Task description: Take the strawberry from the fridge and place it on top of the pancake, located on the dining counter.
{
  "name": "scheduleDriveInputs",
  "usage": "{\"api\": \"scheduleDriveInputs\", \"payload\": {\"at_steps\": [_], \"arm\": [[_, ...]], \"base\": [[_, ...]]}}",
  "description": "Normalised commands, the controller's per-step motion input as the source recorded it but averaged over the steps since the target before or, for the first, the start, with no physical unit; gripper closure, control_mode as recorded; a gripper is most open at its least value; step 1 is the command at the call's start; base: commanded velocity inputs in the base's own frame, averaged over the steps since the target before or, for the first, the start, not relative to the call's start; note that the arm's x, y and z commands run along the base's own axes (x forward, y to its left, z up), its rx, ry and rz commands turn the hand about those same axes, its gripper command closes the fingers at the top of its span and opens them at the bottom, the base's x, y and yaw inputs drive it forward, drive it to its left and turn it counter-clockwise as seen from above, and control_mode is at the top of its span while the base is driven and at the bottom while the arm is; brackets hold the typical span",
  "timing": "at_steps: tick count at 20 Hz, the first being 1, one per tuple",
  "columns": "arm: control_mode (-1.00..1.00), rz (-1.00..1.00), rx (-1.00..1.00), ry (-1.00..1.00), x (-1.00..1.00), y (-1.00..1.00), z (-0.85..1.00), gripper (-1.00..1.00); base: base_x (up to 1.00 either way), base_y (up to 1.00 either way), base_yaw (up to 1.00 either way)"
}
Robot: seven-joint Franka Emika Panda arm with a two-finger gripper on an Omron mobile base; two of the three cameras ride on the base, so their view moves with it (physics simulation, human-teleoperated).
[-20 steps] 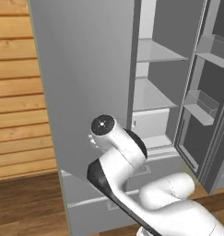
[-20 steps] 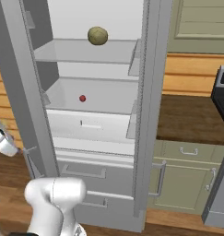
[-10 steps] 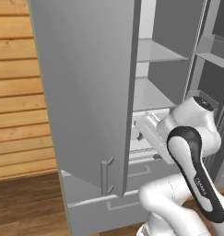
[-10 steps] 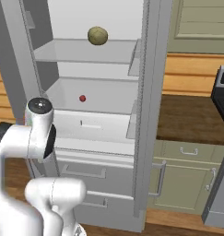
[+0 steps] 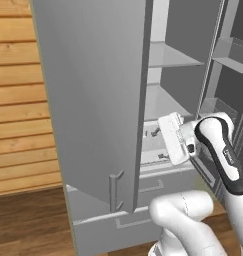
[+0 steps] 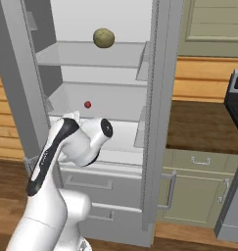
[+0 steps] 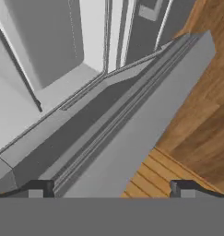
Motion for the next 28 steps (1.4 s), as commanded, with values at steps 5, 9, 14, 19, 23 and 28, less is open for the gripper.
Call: {"api": "scheduleDriveInputs", "payload": {"at_steps": [5,9,14,19,23,28], "arm": [[-1.00,0.11,0.19,0.15,0.60,0.26,0.00,-1.00],[-1.00,0.10,0.00,0.00,0.34,0.52,0.00,-1.00],[-1.00,0.01,0.00,0.00,0.02,0.67,0.00,-1.00],[-1.00,0.00,0.00,0.00,-0.41,0.86,0.00,-1.00],[-1.00,-0.03,0.00,0.00,-0.62,1.00,0.00,-1.00],[-1.00,-0.04,0.00,0.00,-0.33,0.90,0.00,-1.00]], "base": [[0.00,0.00,0.00],[0.00,0.00,0.00],[0.00,0.00,0.00],[0.00,0.00,0.00],[0.00,0.00,0.00],[0.00,0.00,0.00]]}}
